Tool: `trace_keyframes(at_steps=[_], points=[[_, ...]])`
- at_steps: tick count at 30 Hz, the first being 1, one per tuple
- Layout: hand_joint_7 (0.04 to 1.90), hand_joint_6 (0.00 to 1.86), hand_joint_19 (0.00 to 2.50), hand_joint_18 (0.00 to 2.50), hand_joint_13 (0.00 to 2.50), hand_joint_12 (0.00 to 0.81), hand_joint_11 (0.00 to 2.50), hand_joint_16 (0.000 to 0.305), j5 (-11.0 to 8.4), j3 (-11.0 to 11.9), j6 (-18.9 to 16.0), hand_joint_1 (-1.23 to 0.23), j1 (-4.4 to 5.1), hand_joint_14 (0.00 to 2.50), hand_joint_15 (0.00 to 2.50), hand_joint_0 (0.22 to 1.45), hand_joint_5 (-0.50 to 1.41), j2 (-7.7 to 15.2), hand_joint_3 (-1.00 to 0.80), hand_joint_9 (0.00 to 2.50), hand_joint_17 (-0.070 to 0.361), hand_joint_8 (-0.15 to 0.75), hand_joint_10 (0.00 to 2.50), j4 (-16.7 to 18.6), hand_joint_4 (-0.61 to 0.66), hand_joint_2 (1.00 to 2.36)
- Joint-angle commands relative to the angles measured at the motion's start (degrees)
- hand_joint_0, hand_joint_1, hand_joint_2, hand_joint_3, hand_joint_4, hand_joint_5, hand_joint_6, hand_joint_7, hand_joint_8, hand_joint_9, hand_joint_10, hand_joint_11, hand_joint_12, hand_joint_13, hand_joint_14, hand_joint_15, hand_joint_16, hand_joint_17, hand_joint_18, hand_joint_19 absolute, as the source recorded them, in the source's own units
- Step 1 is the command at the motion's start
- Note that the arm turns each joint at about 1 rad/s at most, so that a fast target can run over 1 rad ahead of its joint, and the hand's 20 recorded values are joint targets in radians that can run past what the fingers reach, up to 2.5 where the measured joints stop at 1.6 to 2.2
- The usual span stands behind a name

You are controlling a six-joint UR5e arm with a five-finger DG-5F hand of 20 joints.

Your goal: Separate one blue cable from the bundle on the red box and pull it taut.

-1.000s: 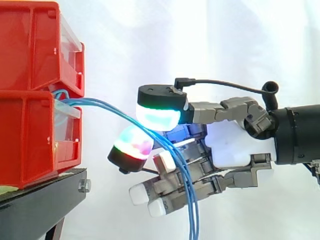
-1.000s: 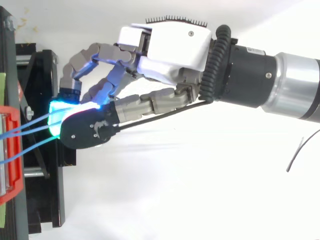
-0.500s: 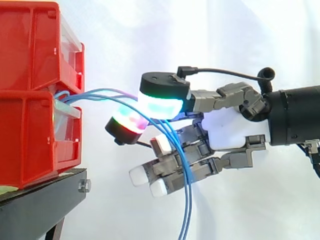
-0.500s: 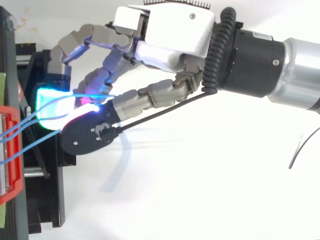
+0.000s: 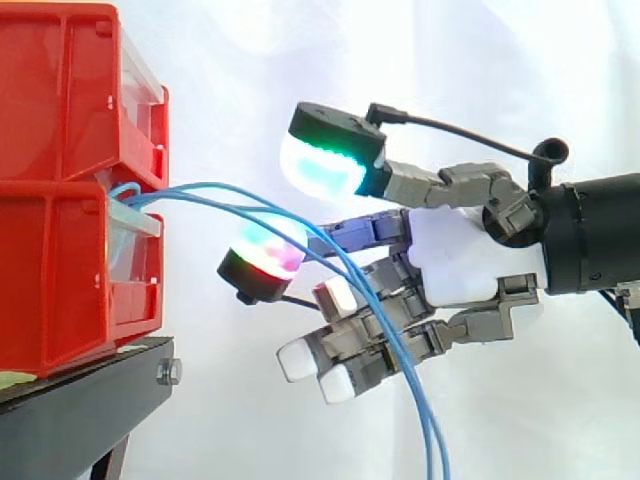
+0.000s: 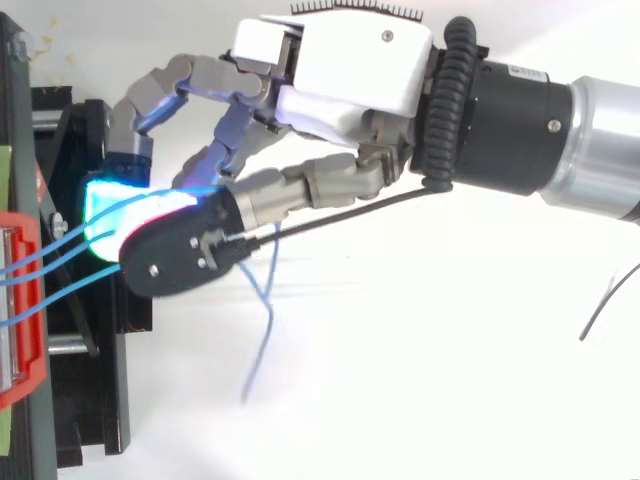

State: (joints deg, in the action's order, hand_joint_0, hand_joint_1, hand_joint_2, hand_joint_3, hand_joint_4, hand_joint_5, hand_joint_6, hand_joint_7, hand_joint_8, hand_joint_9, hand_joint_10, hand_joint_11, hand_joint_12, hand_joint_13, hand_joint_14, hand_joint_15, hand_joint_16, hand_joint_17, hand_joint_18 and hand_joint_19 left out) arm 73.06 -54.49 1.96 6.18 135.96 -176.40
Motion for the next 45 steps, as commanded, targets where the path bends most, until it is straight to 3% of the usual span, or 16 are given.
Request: trace_keyframes(at_steps=[1, 4, 7, 11, 14, 25, 28, 31, 35, 37, 40, 42, 45], points=[[0.78, 0.89, 0.54, 0.7, 0.84, 0.379, 0.64, 0.056, 0.06, 0.0, 0.15, -0.53, -0.03, 0.01, 0.4, 0.42, -0.07, -0.25, -0.5, 1.19, 0.126, 0.285, 0.02, 0.0, 0.03, 1.0], [0.81, 0.89, 0.57, 0.64, 0.82, 0.347, 0.66, 0.049, 0.06, 0.0, 0.15, -0.58, -0.03, 0.02, 0.42, 0.5, -0.08, -0.6, -0.5, 1.16, 0.11, 0.267, 0.02, 0.0, 0.02, 1.0], [0.87, 0.89, 0.58, 0.63, 0.81, 0.335, 0.68, 0.046, 0.06, 0.0, 0.15, -0.72, -0.03, 0.02, 0.43, 0.56, -0.09, -0.69, -0.3, 1.15, 0.102, 0.25, 0.02, -0.44, 0.0, 1.01], [0.93, 0.89, 0.56, 0.67, 0.83, 0.34, 0.69, 0.049, 0.06, 0.0, 0.15, -0.77, -0.03, 0.02, 0.42, 0.58, -0.09, -0.87, -0.22, 1.15, 0.109, 0.26, 0.02, -0.88, 0.01, 1.02], [0.83, 0.93, 0.56, 0.67, 0.82, 0.326, 0.72, 0.046, 0.06, 0.0, 0.15, -0.84, -0.03, 0.02, 0.43, 0.63, -0.1, -0.87, -0.18, 1.12, 0.103, 0.25, 0.02, -1.23, -0.01, 1.02], [0.78, 0.95, 0.53, 0.7, 0.81, 0.314, 0.71, 0.045, 0.06, 0.0, 0.5, -0.91, -0.29, 0.02, 0.41, 0.72, -0.13, -1.39, -0.5, 1.09, 0.1, 0.235, 0.02, -2.02, -0.15, 1.0], [0.73, 0.95, 0.54, 0.7, 0.81, 0.312, 0.71, 0.044, 0.15, 0.0, 0.5, -0.92, -0.29, 0.02, 0.42, 0.69, -0.12, -1.39, -0.5, 1.09, 0.1, 0.235, 0.02, -2.2, -0.1, 1.0], [0.74, 0.92, 0.55, 0.71, 0.83, 0.325, 0.7, 0.047, 0.15, 0.0, 0.5, -0.9, -0.29, 0.02, 0.42, 0.52, -0.1, -1.39, -0.5, 1.11, 0.106, 0.24, 0.02, -2.2, 0.0, 1.0], [0.74, 0.9, 0.56, 0.76, 0.88, 0.39, 0.65, 0.061, 0.06, 0.0, 0.5, -0.64, -0.29, 0.02, 0.41, 0.39, -0.08, -1.39, -0.5, 1.18, 0.137, 0.289, 0.02, -2.11, 0.03, 1.0], [0.75, 0.88, 0.57, 0.75, 0.87, 0.386, 0.65, 0.06, 0.15, 0.0, 0.5, -0.52, -0.38, 0.02, 0.42, 0.4, -0.07, -1.39, -0.5, 1.18, 0.135, 0.287, 0.02, -2.2, 0.03, 1.0], [0.78, 0.87, 0.6, 0.68, 0.85, 0.355, 0.65, 0.053, 0.06, 0.0, 0.5, -0.46, -0.38, 0.02, 0.44, 0.48, -0.08, -1.39, -0.5, 1.17, 0.119, 0.258, 0.02, -2.2, 0.01, 1.0], [0.8, 0.87, 0.61, 0.66, 0.84, 0.343, 0.65, 0.05, 0.15, 0.0, 0.5, -0.51, -0.38, 0.02, 0.44, 0.51, -0.08, -1.39, -0.5, 1.17, 0.112, 0.251, 0.02, -2.11, 0.01, 1.0], [0.87, 0.88, 0.6, 0.66, 0.85, 0.33, 0.68, 0.047, 0.15, 0.09, 0.5, -0.65, -0.38, 0.02, 0.45, 0.56, -0.08, -1.48, -0.36, 1.17, 0.105, 0.241, 0.02, -2.2, 0.01, 1.01]])
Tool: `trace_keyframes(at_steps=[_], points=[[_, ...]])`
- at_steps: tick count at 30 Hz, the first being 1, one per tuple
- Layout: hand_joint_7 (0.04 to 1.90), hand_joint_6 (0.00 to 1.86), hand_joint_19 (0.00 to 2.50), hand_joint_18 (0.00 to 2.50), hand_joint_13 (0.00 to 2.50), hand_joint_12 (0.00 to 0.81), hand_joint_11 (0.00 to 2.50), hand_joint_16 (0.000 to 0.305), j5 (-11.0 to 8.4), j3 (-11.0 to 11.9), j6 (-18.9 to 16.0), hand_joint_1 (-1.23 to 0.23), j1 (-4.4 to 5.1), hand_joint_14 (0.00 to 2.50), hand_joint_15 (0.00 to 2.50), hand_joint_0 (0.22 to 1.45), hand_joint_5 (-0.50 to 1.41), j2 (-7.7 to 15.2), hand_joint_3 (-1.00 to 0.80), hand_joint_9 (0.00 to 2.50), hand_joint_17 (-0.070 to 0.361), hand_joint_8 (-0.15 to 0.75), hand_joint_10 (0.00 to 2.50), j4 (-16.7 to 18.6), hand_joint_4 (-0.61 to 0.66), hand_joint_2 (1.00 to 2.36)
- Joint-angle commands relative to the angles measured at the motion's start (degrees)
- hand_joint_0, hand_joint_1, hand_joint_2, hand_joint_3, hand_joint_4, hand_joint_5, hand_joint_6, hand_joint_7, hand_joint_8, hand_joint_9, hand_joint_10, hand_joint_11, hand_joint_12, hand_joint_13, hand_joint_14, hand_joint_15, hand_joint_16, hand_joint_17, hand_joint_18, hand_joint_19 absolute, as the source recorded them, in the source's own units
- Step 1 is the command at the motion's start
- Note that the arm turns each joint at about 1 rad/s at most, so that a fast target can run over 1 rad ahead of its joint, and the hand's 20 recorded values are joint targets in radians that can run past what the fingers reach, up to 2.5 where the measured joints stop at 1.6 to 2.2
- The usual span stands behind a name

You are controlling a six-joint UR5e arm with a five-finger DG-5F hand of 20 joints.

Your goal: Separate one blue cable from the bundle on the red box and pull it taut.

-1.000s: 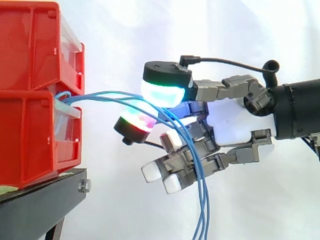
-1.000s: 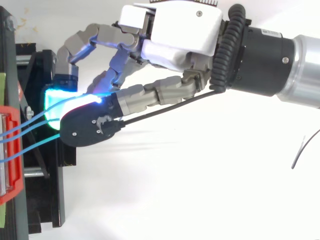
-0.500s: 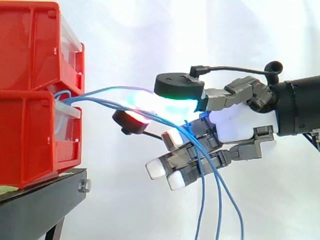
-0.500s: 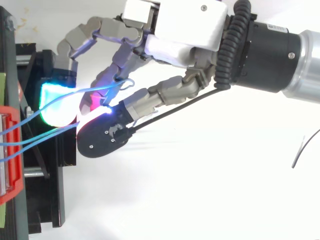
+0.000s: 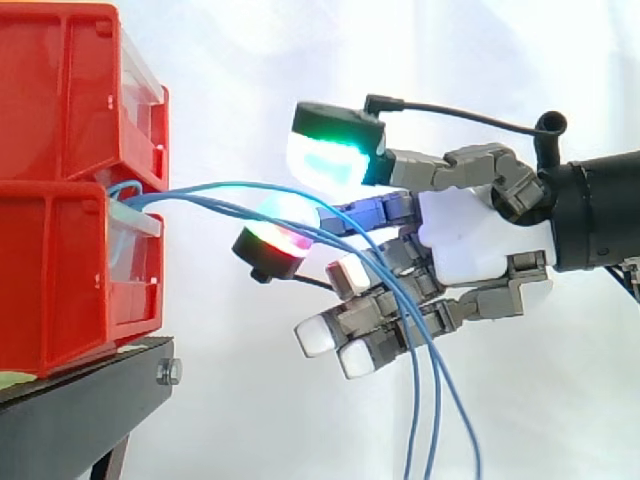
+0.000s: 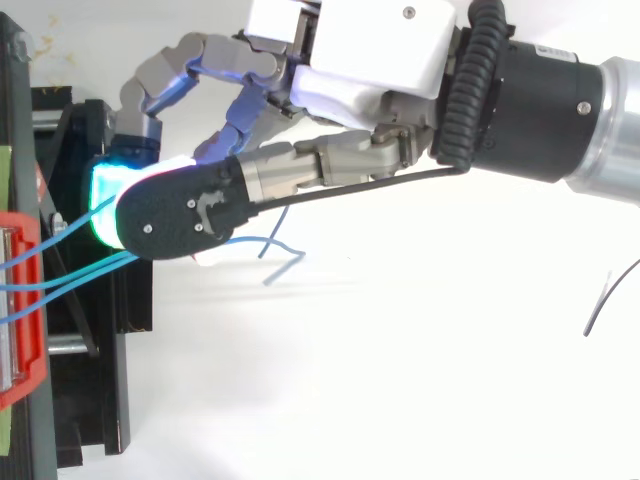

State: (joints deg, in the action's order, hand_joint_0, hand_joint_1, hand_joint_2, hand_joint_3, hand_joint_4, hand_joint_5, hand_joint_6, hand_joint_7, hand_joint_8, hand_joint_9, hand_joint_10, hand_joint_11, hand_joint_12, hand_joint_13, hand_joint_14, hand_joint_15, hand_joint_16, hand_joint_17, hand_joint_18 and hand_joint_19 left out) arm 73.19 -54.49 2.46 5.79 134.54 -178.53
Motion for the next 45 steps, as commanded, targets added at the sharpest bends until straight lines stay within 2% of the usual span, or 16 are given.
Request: trace_keyframes(at_steps=[1, 7, 9, 11, 12, 13, 16, 18, 22, 24, 26, 28, 36, 45], points=[[0.88, 0.89, 0.6, 0.67, 0.86, 0.332, 0.69, 0.047, -0.07, 0.09, 0.0, -0.67, 0.01, 0.02, 0.45, 0.57, -0.08, -0.06, -0.34, 1.18, 0.105, 0.241, 0.02, -0.06, 0.01, 1.01], [0.9, 0.92, 0.59, 0.71, 0.87, 0.332, 0.71, 0.047, -0.07, 0.18, 0.62, -0.8, -0.08, 0.02, 0.48, 0.6, -0.08, -0.94, -0.19, 1.17, 0.105, 0.246, 0.02, -0.06, 0.03, 1.02], [0.84, 0.94, 0.6, 0.71, 0.88, 0.33, 0.72, 0.046, -0.07, 0.18, 0.7, -0.85, -0.08, 0.02, 0.49, 0.63, -0.09, -1.03, -0.17, 1.15, 0.105, 0.245, 0.02, -0.15, 0.02, 1.02], [0.79, 0.94, 0.61, 0.71, 0.87, 0.33, 0.71, 0.046, 0.02, 0.18, 0.79, -0.81, -0.16, 0.02, 0.49, 0.58, -0.09, -1.12, -0.27, 1.15, 0.105, 0.235, 0.02, -0.41, 0.05, 1.02], [0.8, 0.93, 0.6, 0.71, 0.88, 0.346, 0.7, 0.049, -0.07, 0.18, 0.79, -0.7, -0.16, 0.02, 0.49, 0.52, -0.08, -1.21, -0.4, 1.16, 0.111, 0.248, 0.02, -0.5, 0.04, 1.01], [0.81, 0.92, 0.61, 0.7, 0.88, 0.351, 0.68, 0.051, 0.02, 0.18, 0.7, -0.65, -0.25, 0.02, 0.48, 0.5, -0.08, -1.21, -0.45, 1.17, 0.114, 0.253, 0.02, -0.68, 0.05, 1.0], [0.82, 0.9, 0.62, 0.68, 0.87, 0.358, 0.67, 0.052, -0.07, 0.18, 0.7, -0.51, -0.16, 0.02, 0.49, 0.49, -0.08, -1.21, -0.47, 1.17, 0.116, 0.265, 0.02, -0.94, 0.04, 1.0], [0.84, 0.9, 0.64, 0.64, 0.85, 0.344, 0.68, 0.048, -0.07, 0.18, 0.7, -0.43, -0.25, 0.02, 0.49, 0.54, -0.08, -1.21, -0.41, 1.16, 0.109, 0.257, 0.02, -0.94, 0.03, 1.01], [0.86, 0.89, 0.64, 0.63, 0.84, 0.343, 0.68, 0.048, 0.02, 0.18, 0.7, -0.53, -0.25, 0.02, 0.48, 0.56, -0.08, -1.21, -0.29, 1.15, 0.108, 0.263, 0.03, -0.94, 0.03, 1.01], [0.85, 0.89, 0.6, 0.71, 0.87, 0.383, 0.67, 0.057, 0.02, 0.18, 0.7, -0.61, -0.25, 0.02, 0.46, 0.57, -0.08, -1.21, -0.2, 1.17, 0.128, 0.296, 0.02, -0.94, 0.04, 1.01], [0.87, 0.89, 0.59, 0.72, 0.87, 0.394, 0.68, 0.059, -0.07, 0.18, 0.7, -0.64, -0.16, 0.02, 0.46, 0.57, -0.08, -1.21, -0.16, 1.17, 0.133, 0.3, 0.02, -0.94, 0.05, 1.01], [0.82, 0.9, 0.57, 0.74, 0.86, 0.402, 0.68, 0.062, -0.07, 0.18, 0.7, -0.7, -0.25, 0.02, 0.46, 0.57, -0.08, -1.21, -0.12, 1.16, 0.14, 0.312, 0.02, -0.94, 0.04, 1.01], [0.76, 0.93, 0.57, 0.73, 0.84, 0.395, 0.69, 0.061, -0.07, 0.18, 0.7, -0.8, -0.25, 0.02, 0.45, 0.59, -0.09, -1.21, -0.09, 1.11, 0.138, 0.297, 0.02, -0.94, 0.06, 1.0], [0.79, 0.93, 0.57, 0.7, 0.82, 0.374, 0.7, 0.057, -0.07, 0.18, 0.7, -0.78, -0.25, 0.02, 0.46, 0.59, -0.1, -1.21, -0.11, 1.1, 0.128, 0.286, 0.02, -1.2, 0.08, 1.01]])
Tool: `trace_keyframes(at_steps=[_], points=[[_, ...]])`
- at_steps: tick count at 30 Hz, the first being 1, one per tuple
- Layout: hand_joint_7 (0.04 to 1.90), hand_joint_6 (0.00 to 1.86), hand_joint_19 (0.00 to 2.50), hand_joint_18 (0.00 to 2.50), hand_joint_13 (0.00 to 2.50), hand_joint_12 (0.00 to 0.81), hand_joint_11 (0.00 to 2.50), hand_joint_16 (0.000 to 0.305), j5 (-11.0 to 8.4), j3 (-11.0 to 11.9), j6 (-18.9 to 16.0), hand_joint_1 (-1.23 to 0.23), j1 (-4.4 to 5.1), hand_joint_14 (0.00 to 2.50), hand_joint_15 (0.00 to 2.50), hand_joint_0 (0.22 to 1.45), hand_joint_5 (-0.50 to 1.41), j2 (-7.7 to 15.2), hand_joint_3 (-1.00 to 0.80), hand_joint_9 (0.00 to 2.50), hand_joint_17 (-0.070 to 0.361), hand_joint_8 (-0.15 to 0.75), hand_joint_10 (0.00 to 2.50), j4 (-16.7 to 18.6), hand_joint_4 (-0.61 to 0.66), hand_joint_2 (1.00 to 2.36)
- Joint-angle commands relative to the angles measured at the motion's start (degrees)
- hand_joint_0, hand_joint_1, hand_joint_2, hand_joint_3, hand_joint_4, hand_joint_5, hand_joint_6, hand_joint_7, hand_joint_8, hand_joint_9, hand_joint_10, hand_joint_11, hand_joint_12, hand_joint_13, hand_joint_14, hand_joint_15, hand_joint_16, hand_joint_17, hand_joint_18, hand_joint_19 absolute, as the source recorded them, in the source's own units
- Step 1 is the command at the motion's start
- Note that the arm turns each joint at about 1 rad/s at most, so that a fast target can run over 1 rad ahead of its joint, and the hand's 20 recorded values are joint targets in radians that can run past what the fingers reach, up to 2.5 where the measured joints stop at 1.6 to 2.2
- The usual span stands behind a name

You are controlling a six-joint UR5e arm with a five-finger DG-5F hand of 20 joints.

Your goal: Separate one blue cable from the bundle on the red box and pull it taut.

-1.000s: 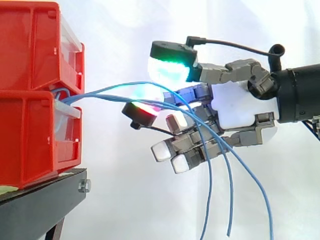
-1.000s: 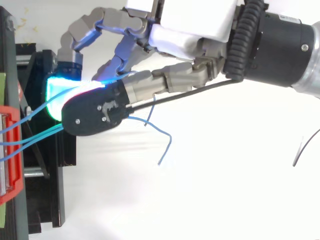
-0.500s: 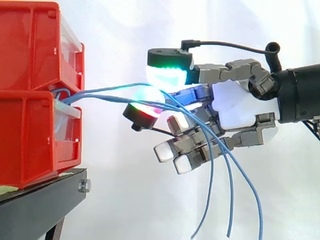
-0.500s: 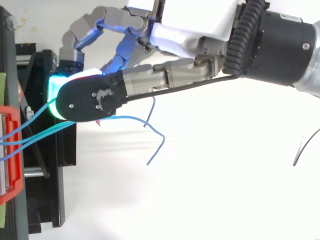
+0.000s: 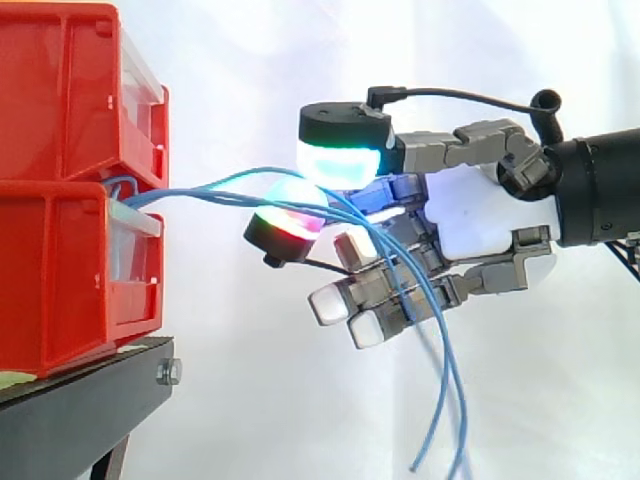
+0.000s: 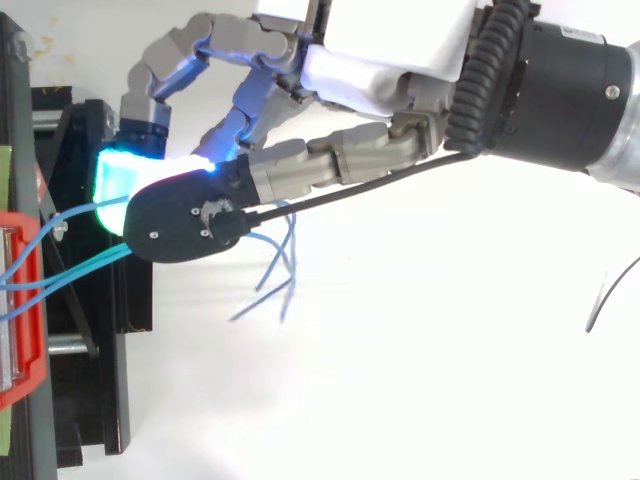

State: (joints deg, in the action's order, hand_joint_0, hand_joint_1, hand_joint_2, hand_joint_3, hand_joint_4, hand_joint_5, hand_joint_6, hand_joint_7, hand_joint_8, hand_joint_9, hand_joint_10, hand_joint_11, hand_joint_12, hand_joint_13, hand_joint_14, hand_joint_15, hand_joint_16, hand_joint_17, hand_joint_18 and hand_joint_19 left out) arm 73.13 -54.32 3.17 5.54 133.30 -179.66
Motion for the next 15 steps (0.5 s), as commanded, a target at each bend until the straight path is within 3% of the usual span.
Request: trace_keyframes(at_steps=[1, 7, 15], points=[[0.77, 0.93, 0.57, 0.7, 0.82, 0.374, 0.7, 0.057, 0.0, 0.0, 0.0, -0.77, 0.0, 0.02, 0.46, 0.59, -0.1, -0.06, -0.12, 1.1, 0.129, 0.29, 0.02, -0.07, 0.09, 1.01], [0.74, 0.93, 0.61, 0.62, 0.79, 0.347, 0.71, 0.05, -0.09, 0.0, 0.0, -0.67, 0.0, 0.02, 0.48, 0.53, -0.11, 0.03, -0.35, 1.09, 0.112, 0.267, 0.02, -0.07, 0.07, 1.01], [0.8, 0.91, 0.61, 0.63, 0.8, 0.348, 0.7, 0.049, -0.09, 0.0, -0.09, -0.65, 0.0, 0.02, 0.47, 0.54, -0.1, 0.03, -0.39, 1.1, 0.111, 0.267, 0.02, -0.07, 0.07, 1.01]])
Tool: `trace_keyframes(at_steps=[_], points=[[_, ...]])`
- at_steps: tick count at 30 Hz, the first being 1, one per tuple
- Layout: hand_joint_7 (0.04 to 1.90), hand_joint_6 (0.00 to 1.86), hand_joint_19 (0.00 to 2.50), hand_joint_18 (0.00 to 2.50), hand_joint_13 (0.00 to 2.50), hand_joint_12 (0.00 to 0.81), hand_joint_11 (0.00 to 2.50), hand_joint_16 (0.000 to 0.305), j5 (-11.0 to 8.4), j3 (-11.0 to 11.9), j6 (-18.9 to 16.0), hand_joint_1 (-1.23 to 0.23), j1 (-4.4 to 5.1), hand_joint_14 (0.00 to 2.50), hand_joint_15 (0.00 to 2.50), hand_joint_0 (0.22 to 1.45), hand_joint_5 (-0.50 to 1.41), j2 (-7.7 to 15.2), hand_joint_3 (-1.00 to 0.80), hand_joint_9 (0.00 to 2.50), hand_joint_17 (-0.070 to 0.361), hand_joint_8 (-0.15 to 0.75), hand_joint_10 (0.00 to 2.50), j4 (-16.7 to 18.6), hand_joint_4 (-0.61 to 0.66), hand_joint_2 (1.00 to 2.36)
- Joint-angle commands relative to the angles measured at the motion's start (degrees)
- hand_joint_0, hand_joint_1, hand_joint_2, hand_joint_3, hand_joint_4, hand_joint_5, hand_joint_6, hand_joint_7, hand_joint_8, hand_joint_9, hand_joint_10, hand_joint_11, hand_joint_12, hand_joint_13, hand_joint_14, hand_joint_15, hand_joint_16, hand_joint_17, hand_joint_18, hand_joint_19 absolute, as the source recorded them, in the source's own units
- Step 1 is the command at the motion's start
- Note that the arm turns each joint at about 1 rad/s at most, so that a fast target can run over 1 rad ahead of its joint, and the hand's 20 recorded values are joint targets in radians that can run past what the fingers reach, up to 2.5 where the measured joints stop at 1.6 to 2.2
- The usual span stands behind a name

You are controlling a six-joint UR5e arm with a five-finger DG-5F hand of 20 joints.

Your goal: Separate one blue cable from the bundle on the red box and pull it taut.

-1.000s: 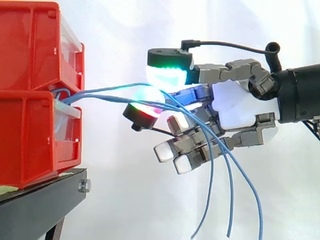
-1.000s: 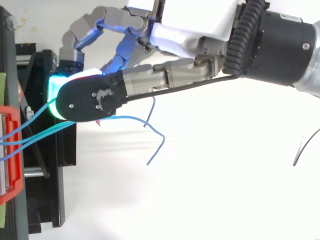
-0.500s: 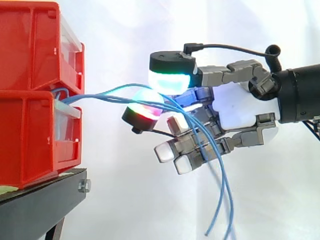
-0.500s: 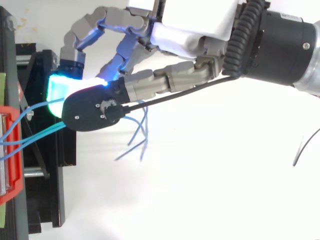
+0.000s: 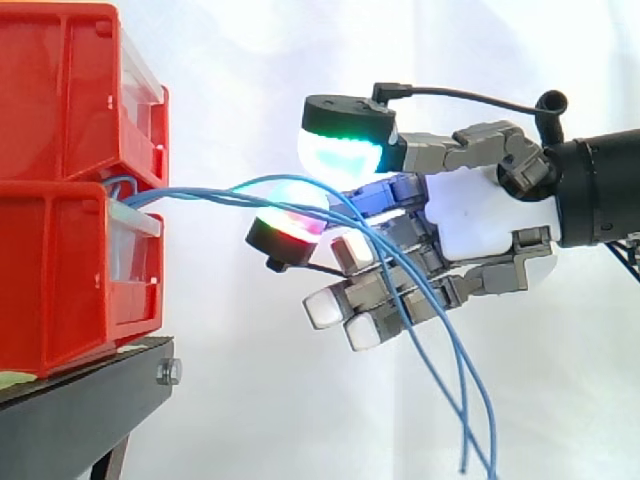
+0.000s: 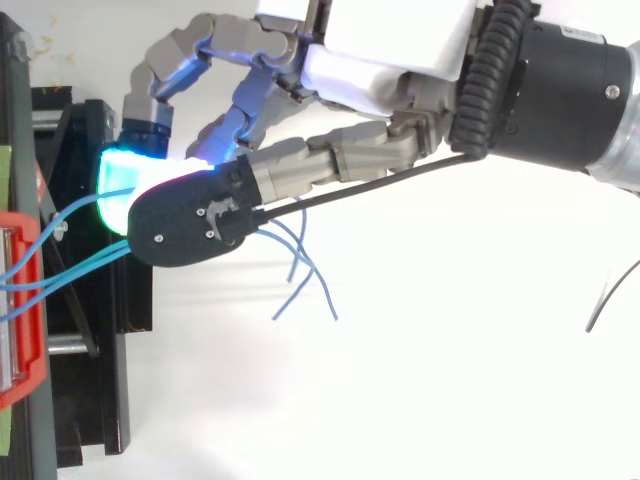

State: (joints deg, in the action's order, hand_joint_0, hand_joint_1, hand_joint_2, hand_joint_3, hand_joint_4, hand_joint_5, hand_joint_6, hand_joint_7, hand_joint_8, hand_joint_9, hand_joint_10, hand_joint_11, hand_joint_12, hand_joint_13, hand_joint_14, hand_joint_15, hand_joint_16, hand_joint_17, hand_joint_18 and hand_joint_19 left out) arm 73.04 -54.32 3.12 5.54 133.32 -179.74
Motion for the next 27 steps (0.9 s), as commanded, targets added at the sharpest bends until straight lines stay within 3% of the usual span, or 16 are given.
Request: trace_keyframes(at_steps=[1, 11, 17, 22, 27], points=[[0.8, 0.91, 0.6, 0.63, 0.8, 0.347, 0.7, 0.049, 0.0, 0.0, -0.04, -0.65, 0.0, 0.02, 0.47, 0.54, -0.1, -0.08, -0.38, 1.1, 0.11, 0.267, 0.02, 0.0, 0.07, 1.01], [0.84, 0.91, 0.62, 0.65, 0.82, 0.352, 0.7, 0.05, -0.09, 0.0, -0.22, -0.61, 0.18, 0.02, 0.48, 0.53, -0.09, -0.08, -0.41, 1.14, 0.111, 0.269, 0.02, -0.26, 0.07, 1.01], [0.86, 0.9, 0.62, 0.66, 0.83, 0.359, 0.7, 0.05, 0.0, 0.09, -0.48, -0.57, 0.35, 0.02, 0.47, 0.52, -0.08, -0.08, -0.44, 1.16, 0.113, 0.273, 0.02, -2.2, 0.06, 1.01], [0.94, 0.91, 0.62, 0.71, 0.87, 0.345, 0.71, 0.047, -0.18, 0.09, -0.48, -0.71, 0.44, 0.02, 0.49, 0.57, -0.06, -0.69, -0.24, 1.19, 0.106, 0.254, 0.02, -2.37, 0.04, 1.02], [0.96, 0.91, 0.6, 0.79, 0.93, 0.361, 0.72, 0.051, -0.35, 0.09, -0.22, -0.78, 0.53, 0.02, 0.54, 0.58, -0.04, -1.4, -0.16, 1.24, 0.115, 0.277, 0.02, -3.07, 0.03, 1.02]])
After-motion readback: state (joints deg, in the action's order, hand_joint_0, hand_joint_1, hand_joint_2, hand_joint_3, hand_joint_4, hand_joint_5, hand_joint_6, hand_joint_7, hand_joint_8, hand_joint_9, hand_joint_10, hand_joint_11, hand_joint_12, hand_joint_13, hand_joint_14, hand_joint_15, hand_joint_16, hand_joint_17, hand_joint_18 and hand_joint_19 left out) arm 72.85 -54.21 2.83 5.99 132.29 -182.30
